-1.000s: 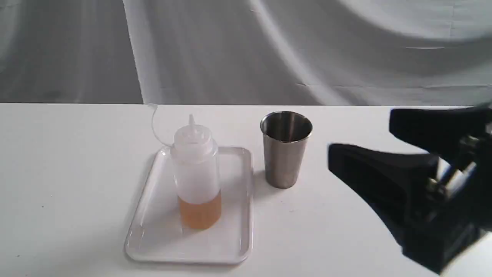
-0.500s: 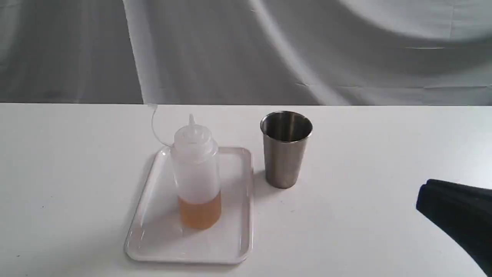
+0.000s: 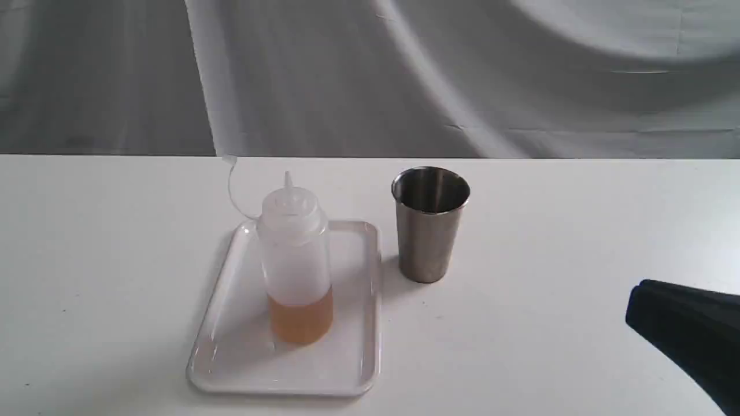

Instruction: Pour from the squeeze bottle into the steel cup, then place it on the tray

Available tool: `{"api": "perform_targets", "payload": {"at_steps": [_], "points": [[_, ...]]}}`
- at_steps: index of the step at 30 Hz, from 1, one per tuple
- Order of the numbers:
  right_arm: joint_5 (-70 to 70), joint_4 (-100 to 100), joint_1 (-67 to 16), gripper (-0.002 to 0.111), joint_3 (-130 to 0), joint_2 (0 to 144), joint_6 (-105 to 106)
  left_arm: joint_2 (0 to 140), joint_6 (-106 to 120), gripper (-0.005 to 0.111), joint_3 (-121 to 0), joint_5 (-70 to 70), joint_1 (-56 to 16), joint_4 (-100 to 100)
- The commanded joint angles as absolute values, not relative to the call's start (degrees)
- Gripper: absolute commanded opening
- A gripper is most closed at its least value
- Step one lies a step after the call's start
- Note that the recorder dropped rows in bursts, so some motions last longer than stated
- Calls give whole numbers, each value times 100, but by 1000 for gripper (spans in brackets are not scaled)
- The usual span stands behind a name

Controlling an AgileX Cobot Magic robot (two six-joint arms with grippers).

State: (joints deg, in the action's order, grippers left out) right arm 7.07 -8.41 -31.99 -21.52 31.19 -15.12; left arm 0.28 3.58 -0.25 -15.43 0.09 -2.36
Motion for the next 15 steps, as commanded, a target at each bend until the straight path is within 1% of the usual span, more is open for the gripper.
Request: {"api": "perform_targets", "payload": {"at_steps": [1,4,8,11,15], "points": [[909,-812,-3199,0,-2118,3087,-1552,0,348,8,0,-1503,3,-249],[1009,-812,-3154,0,-2118,2995,-1552,0,348,8,0,-1503,3,-249],[1018,-795,-2710,0,-2118,2680,-1552,0,348,8,0,-1503,3,-249],[1018,-920,-2256,0,-2118,2381,-1552,0,348,8,0,-1503,3,-249],[1018,-1753,-1476,0,-2118,1960,-1544,0,348,8,0,-1503,3,-249]]}}
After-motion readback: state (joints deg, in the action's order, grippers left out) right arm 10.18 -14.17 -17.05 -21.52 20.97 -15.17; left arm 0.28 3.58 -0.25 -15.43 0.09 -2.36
